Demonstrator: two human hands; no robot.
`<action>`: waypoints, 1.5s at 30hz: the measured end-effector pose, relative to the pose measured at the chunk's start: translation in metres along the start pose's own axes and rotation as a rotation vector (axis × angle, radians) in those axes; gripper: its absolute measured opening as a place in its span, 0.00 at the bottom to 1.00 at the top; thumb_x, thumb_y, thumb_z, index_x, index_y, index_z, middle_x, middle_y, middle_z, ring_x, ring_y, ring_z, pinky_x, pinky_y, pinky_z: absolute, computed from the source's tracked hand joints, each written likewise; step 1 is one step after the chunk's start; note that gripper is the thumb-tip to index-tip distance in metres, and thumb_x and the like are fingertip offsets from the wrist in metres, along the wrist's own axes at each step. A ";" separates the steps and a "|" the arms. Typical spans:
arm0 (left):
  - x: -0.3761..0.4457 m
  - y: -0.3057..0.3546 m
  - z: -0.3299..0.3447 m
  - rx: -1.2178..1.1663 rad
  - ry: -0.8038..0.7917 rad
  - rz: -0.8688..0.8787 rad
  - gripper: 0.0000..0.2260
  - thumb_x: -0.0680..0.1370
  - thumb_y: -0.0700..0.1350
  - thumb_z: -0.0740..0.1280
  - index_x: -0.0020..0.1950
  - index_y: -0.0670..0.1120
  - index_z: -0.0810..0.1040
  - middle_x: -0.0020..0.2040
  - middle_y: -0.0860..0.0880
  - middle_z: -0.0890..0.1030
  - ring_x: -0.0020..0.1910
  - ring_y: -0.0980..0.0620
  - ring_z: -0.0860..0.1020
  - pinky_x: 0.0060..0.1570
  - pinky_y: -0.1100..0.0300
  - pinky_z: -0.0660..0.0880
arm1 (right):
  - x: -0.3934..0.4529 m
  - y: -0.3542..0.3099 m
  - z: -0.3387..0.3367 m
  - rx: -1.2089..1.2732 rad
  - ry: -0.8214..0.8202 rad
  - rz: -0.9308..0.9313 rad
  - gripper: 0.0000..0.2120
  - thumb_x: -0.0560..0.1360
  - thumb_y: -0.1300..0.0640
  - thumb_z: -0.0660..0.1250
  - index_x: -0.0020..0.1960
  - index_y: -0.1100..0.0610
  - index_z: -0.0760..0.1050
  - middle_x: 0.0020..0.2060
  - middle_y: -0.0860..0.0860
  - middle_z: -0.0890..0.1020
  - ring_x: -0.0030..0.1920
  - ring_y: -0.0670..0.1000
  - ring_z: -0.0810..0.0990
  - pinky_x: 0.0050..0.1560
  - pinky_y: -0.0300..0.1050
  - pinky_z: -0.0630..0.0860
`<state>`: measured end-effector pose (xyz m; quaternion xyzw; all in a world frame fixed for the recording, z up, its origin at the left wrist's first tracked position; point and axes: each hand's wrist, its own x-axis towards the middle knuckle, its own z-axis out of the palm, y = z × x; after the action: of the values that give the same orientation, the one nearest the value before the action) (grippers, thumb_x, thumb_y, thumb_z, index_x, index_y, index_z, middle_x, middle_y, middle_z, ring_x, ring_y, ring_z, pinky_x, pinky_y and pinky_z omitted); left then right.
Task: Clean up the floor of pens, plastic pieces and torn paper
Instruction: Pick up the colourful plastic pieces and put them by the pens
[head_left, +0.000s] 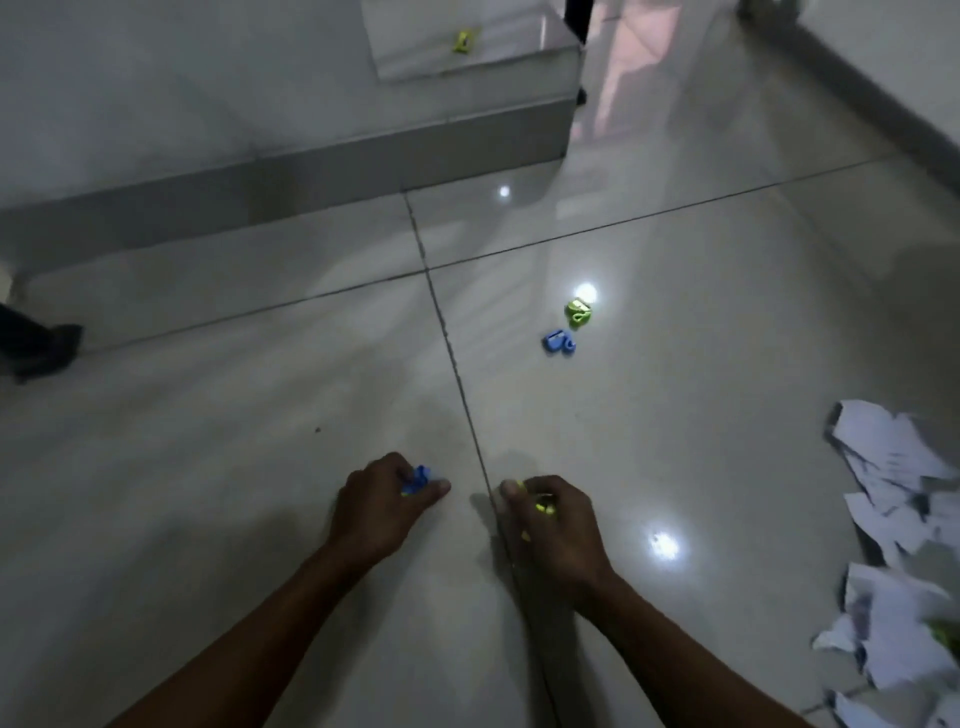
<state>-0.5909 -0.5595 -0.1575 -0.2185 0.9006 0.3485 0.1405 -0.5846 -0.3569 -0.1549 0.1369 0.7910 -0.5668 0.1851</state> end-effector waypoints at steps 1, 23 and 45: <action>0.008 0.016 0.005 -0.157 -0.045 -0.051 0.18 0.70 0.59 0.74 0.40 0.44 0.77 0.35 0.43 0.82 0.29 0.50 0.77 0.29 0.60 0.72 | 0.003 -0.004 -0.009 0.123 0.032 0.049 0.20 0.69 0.39 0.69 0.41 0.57 0.79 0.32 0.50 0.81 0.32 0.49 0.79 0.31 0.43 0.75; 0.111 0.152 0.044 -1.412 -0.785 -0.274 0.09 0.66 0.50 0.63 0.39 0.45 0.75 0.25 0.53 0.71 0.15 0.57 0.61 0.21 0.70 0.52 | 0.016 -0.001 -0.118 1.474 -0.053 0.175 0.37 0.45 0.67 0.85 0.53 0.56 0.82 0.56 0.63 0.81 0.43 0.55 0.85 0.39 0.44 0.83; 0.132 0.177 0.057 -0.587 -0.246 -0.085 0.14 0.73 0.45 0.73 0.32 0.42 0.73 0.26 0.45 0.67 0.20 0.51 0.64 0.24 0.65 0.61 | 0.102 -0.036 -0.117 1.248 -0.175 0.158 0.30 0.46 0.69 0.84 0.41 0.51 0.75 0.42 0.52 0.80 0.35 0.51 0.81 0.17 0.34 0.65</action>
<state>-0.7866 -0.4424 -0.1517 -0.2435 0.7277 0.6113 0.1936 -0.7071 -0.2571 -0.1368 0.2300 0.2811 -0.9150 0.1757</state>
